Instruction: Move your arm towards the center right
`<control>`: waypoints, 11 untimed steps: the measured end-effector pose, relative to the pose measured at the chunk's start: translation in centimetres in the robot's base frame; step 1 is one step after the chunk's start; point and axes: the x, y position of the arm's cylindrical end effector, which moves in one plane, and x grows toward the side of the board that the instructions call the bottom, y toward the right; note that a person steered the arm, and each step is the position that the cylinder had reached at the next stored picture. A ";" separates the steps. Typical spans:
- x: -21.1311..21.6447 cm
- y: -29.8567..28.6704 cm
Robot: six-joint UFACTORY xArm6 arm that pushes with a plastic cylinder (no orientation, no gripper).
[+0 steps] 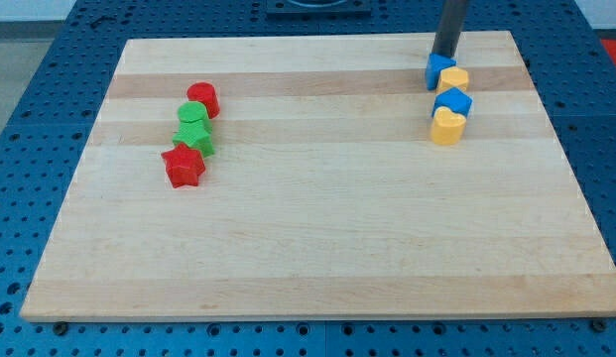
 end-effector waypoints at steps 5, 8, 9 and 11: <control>0.2 15.7; 10.0 15.5; 13.0 12.9; 15.5 4.0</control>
